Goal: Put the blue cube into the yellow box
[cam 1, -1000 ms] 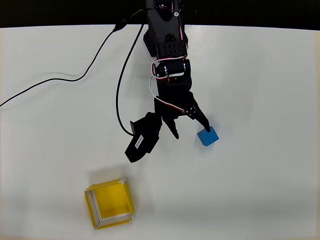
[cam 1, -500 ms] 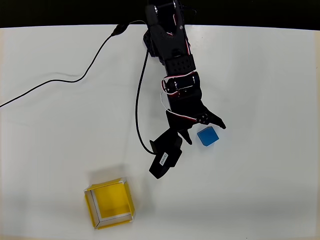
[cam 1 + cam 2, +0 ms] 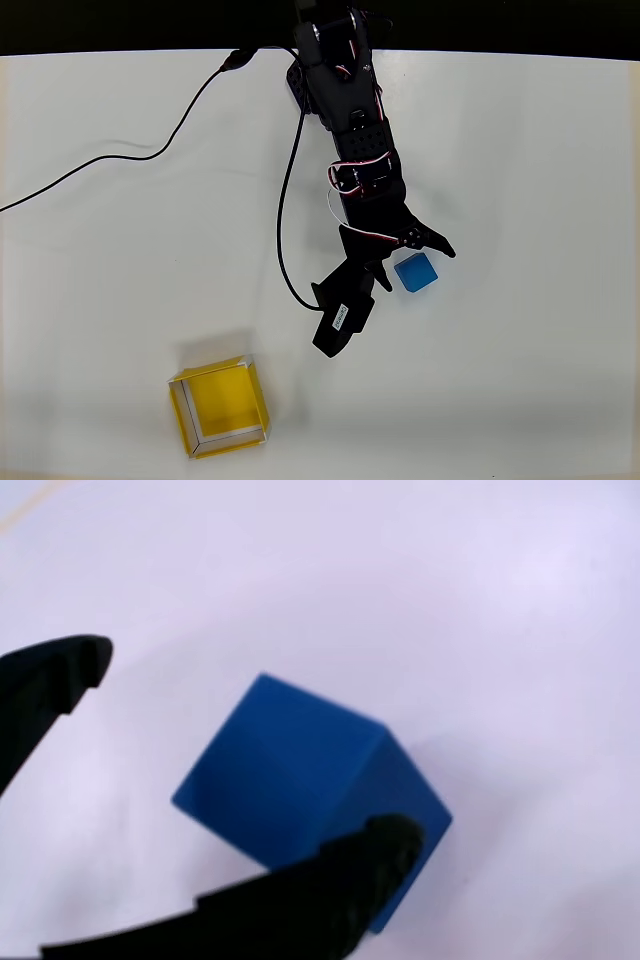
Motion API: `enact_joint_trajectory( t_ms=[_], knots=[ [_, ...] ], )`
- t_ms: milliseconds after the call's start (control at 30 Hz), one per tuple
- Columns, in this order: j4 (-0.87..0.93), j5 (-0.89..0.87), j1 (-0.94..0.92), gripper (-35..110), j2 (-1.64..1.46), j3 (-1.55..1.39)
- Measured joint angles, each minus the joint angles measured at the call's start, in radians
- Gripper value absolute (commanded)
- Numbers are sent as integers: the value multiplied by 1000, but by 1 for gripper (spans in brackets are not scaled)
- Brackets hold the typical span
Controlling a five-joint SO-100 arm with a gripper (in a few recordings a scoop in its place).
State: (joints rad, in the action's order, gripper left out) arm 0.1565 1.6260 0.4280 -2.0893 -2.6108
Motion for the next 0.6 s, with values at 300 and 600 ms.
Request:
enact_joint_trajectory(
  t_ms=[300,600],
  knots=[
    [-100,0,8,53,81,-37],
    [-170,-12,26,47,179,-38]
  ],
)
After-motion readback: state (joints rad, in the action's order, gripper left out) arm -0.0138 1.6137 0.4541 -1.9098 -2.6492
